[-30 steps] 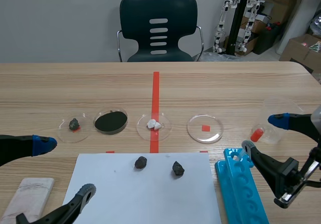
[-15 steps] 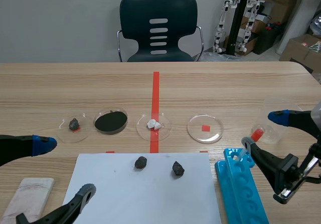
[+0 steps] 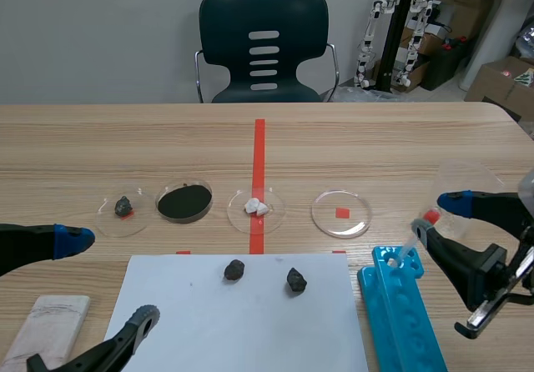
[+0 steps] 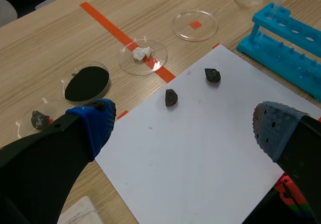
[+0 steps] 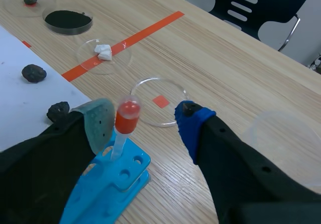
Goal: Pick up the dropper by the top with the right hand
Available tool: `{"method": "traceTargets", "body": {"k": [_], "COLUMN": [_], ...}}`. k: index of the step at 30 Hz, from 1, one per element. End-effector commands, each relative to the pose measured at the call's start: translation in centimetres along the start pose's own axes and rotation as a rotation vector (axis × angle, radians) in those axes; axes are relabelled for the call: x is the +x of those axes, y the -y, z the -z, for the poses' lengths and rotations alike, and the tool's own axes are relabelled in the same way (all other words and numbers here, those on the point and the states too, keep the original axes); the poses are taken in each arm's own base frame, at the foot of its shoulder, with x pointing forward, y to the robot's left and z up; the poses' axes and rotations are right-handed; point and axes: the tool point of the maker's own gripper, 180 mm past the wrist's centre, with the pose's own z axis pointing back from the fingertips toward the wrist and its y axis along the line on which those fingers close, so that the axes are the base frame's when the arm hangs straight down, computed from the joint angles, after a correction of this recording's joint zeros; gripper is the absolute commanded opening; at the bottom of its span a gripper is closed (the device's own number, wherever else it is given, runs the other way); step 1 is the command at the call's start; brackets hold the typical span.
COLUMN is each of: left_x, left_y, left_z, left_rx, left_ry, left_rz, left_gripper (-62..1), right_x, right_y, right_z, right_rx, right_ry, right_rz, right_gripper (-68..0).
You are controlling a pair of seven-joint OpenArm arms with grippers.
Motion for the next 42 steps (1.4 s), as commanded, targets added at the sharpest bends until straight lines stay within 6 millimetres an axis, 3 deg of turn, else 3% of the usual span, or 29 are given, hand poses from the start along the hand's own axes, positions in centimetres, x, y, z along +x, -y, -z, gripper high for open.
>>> {"method": "traceTargets", "body": {"k": [1, 13, 18, 20, 42], "left_x": [0.72, 0.72, 0.72, 0.72, 0.72], "left_y": [-0.2, -0.21, -0.21, -0.21, -0.21], "left_z": [0.02, 0.02, 0.02, 0.02, 0.02], "left_rx": [0.012, 0.012, 0.012, 0.012, 0.012], "left_ry": [0.029, 0.029, 0.029, 0.029, 0.029], "left_rz": [-0.003, -0.003, -0.003, -0.003, -0.003], "left_gripper": [-3.7, -3.7, -3.7, -3.7, -3.7], "right_x": [0.89, 0.89, 0.89, 0.89, 0.91], "right_y": [0.42, 0.42, 0.42, 0.42, 0.41], "right_z": [0.22, 0.22, 0.22, 0.22, 0.21], "right_rx": [-0.001, -0.001, -0.001, -0.001, -0.001], "right_ry": [0.029, 0.029, 0.029, 0.029, 0.03], "right_rz": [-0.011, -0.011, -0.011, -0.011, -0.01], "right_gripper": [-43.2, -60.1, -61.6, -65.4, -67.6]}}
